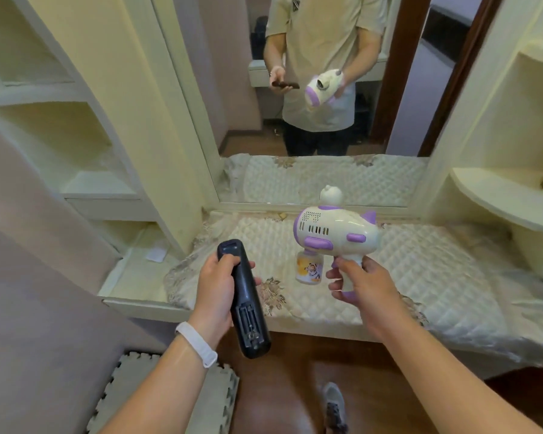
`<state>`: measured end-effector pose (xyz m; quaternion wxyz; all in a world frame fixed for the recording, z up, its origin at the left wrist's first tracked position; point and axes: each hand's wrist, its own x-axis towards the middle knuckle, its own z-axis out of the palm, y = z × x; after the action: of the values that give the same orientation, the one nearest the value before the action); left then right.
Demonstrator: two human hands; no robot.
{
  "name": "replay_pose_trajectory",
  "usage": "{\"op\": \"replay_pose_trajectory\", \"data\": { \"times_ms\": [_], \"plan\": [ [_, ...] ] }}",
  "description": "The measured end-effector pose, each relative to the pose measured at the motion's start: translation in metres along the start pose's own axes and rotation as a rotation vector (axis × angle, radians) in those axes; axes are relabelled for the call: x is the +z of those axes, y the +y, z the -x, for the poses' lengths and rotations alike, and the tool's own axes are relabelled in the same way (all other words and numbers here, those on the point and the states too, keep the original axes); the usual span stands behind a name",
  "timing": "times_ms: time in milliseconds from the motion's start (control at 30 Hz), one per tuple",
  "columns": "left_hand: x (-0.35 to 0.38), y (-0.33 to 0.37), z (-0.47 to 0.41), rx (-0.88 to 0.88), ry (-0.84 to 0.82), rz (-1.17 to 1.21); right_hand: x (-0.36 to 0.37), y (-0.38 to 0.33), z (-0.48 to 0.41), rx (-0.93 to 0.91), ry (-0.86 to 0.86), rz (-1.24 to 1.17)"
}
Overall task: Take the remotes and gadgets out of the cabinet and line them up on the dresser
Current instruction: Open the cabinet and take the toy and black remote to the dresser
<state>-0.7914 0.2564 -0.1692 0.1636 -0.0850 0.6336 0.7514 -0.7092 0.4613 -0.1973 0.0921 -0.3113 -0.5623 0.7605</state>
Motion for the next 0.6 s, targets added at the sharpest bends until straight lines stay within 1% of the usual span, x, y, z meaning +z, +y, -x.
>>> {"op": "replay_pose_trajectory", "data": {
  "times_ms": [133,300,600],
  "plan": [
    [0.026,0.016,-0.055,0.026,0.07,-0.091,0.004,-0.023,-0.069,0.008,-0.073,0.019],
    [0.042,0.02,-0.109,0.015,0.187,-0.115,0.014,-0.033,-0.141,0.059,-0.165,0.048],
    [0.021,0.014,-0.184,-0.108,0.274,-0.099,0.058,-0.011,-0.208,0.188,-0.26,0.101]
  ]
}}
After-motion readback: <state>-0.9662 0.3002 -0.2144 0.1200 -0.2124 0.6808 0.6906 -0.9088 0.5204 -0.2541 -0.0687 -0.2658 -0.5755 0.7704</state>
